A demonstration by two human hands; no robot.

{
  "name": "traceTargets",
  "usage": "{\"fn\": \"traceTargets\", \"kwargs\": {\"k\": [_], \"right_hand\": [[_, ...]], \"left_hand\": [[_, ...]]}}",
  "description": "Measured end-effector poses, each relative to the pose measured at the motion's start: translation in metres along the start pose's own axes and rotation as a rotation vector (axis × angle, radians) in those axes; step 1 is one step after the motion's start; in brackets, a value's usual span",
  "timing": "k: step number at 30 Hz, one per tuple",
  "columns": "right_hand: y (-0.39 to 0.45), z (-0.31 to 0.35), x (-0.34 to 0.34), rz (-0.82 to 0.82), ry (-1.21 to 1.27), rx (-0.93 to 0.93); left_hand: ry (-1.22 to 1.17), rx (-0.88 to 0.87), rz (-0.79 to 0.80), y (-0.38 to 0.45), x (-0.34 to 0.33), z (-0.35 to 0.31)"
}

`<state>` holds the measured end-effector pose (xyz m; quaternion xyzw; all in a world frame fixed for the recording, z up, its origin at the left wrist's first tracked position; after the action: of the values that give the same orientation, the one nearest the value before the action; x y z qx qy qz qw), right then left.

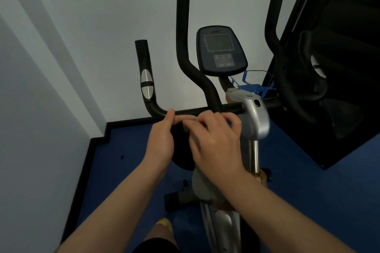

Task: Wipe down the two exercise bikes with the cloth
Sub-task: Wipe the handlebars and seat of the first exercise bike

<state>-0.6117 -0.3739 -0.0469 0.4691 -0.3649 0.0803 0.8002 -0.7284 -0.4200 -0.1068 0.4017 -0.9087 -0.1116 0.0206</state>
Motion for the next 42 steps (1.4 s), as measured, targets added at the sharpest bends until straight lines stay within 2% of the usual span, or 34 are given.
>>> {"fn": "traceTargets", "kwargs": {"k": [4,7,11,13,16,18,22,27,33,39,42], "right_hand": [[-0.027,-0.01,0.001,0.047,0.032,0.017],[-0.045,-0.024,0.003,0.155,0.031,0.16],[-0.015,-0.026,-0.004,0.307,0.05,0.311],[0.002,-0.019,-0.01,0.356,0.101,0.263],[-0.001,-0.022,-0.011,0.393,0.22,0.091],[-0.021,-0.031,-0.004,0.374,0.291,0.038],[-0.03,-0.032,0.005,0.29,0.335,0.05],[0.004,-0.016,-0.012,0.339,0.394,-0.169],[-0.023,-0.034,0.012,0.297,0.347,-0.075],[0.018,-0.016,-0.017,0.348,0.377,-0.173],[-0.001,-0.025,-0.009,0.355,0.333,-0.051]], "left_hand": [[-0.01,0.009,0.021,0.0,-0.001,0.001],[-0.03,0.041,0.014,0.001,-0.002,0.005],[-0.036,0.036,0.0,0.003,-0.002,0.005],[-0.019,0.012,-0.003,0.003,0.0,0.004],[-0.015,-0.001,0.013,0.003,0.0,0.002],[-0.016,0.013,0.026,0.003,-0.001,0.003],[-0.013,0.012,0.014,0.003,-0.001,0.004],[-0.031,0.017,-0.015,0.002,0.002,0.002],[0.025,-0.016,0.022,0.003,0.001,0.002],[0.023,-0.002,-0.071,-0.002,0.005,0.0],[0.025,0.012,-0.044,-0.002,0.004,0.001]]}}
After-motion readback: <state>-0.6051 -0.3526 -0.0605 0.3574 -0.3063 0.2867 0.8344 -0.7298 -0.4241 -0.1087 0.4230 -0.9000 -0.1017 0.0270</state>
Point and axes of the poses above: each hand's wrist, its own y-axis towards the middle knuckle, its own x-axis out of the back of the hand, z = x × y, the point moved 7 cm from there along y, towards the middle knuckle, and after that the axes turned 15 degrees about -x, right-handed, at the moved point
